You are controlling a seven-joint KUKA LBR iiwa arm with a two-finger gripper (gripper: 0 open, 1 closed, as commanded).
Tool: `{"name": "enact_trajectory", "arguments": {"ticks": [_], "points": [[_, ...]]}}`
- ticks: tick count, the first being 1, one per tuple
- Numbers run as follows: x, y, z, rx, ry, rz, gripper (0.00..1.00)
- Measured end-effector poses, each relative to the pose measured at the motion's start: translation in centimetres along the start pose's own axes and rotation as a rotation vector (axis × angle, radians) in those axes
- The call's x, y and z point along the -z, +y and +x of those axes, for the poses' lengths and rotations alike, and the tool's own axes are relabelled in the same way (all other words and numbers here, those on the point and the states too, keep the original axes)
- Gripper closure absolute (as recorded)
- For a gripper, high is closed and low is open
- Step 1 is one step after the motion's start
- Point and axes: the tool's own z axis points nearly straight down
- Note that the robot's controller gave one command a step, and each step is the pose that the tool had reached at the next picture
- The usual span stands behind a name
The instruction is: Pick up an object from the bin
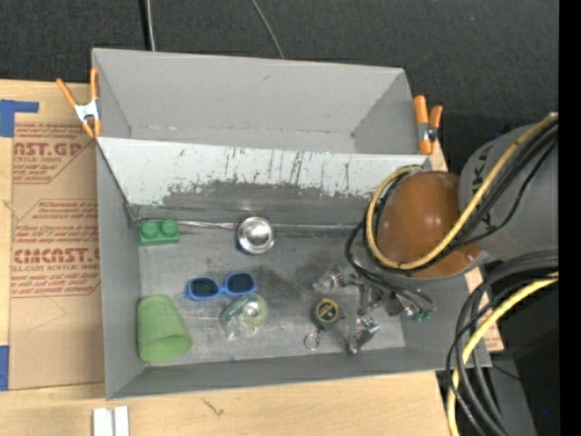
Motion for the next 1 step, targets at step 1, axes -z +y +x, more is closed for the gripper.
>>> {"name": "enact_trajectory", "arguments": {"ticks": [1], "points": [[-0.03, 1.49, -0.46, 0.346, 0.003, -0.002, 0.0]]}}
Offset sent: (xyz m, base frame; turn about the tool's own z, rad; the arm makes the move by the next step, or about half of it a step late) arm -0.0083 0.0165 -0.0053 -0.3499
